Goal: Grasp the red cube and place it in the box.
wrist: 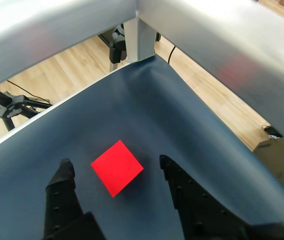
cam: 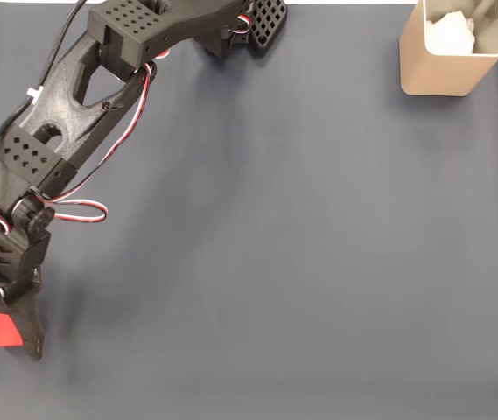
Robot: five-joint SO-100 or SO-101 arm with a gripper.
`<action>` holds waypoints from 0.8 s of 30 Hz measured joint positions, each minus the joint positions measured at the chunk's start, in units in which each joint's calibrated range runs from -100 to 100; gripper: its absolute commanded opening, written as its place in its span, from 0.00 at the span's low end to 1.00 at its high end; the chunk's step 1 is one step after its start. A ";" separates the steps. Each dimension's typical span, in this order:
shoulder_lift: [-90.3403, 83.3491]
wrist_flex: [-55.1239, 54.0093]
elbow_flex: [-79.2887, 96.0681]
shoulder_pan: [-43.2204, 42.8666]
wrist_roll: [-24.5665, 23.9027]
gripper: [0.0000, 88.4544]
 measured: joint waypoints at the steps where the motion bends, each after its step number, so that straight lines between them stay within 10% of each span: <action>1: 0.17 -0.24 -0.09 0.07 0.00 0.45; 24: 2.61 -4.77 -0.27 1.41 1.90 0.43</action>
